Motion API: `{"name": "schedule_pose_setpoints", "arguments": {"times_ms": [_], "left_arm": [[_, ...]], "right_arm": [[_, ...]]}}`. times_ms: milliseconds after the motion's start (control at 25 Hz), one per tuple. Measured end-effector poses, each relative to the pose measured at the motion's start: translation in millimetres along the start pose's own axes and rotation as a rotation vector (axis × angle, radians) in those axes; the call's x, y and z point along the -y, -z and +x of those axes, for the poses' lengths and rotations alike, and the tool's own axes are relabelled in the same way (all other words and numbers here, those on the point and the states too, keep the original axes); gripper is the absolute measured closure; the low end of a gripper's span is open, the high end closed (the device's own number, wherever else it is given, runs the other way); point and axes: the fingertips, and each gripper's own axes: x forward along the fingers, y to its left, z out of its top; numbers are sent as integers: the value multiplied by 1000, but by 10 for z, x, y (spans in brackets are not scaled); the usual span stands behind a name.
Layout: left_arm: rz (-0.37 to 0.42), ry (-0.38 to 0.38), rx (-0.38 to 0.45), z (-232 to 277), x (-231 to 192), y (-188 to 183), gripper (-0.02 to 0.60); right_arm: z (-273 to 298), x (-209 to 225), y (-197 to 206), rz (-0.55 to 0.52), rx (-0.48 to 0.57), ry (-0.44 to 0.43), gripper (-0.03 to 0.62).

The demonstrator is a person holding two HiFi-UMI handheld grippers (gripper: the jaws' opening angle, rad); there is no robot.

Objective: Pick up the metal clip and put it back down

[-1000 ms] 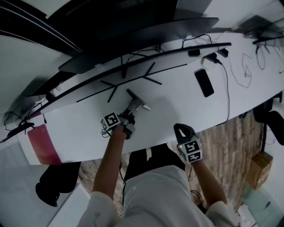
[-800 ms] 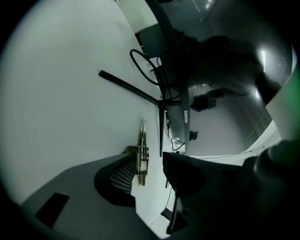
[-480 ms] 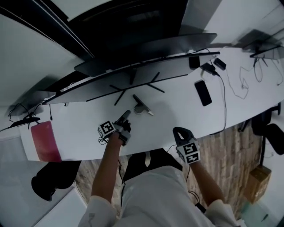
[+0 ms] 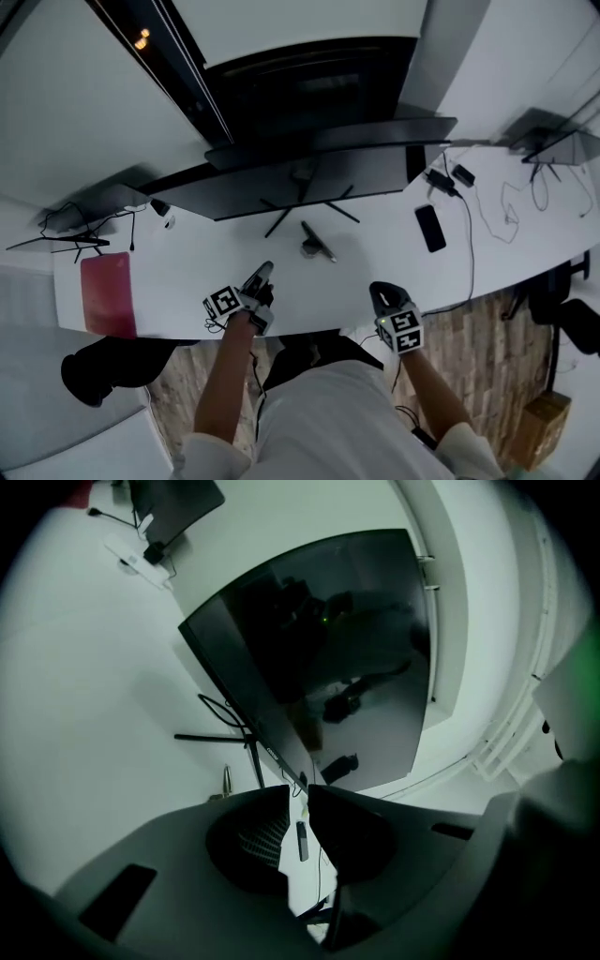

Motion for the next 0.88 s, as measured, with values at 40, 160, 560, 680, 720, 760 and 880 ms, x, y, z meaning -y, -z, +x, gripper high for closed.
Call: {"name": "schedule_pose_setpoints", "arguments": {"times_ms": [40, 160, 560, 680, 720, 760, 880], "left_arm": [[1, 11, 16, -87, 81, -11, 500], [15, 45, 61, -373, 294, -40, 538], [176, 38, 93, -1262, 544, -43, 548], [254, 4, 103, -1550, 486, -78, 549], [248, 16, 110, -1618, 502, -83, 549], [246, 25, 114, -1687, 516, -87, 548], [262, 32, 127, -1909, 550, -103, 549]], "right_arm": [[-21, -25, -26, -6, 6, 0, 559], [-96, -114, -67, -12, 23, 3, 559], [-558, -545, -178, -24, 100, 53, 559], [-724, -673, -114, -31, 106, 80, 559], [-773, -710, -100, -32, 109, 88, 559], [-824, -749, -84, -32, 113, 95, 559], [-986, -869, -45, -39, 120, 117, 559]]}}
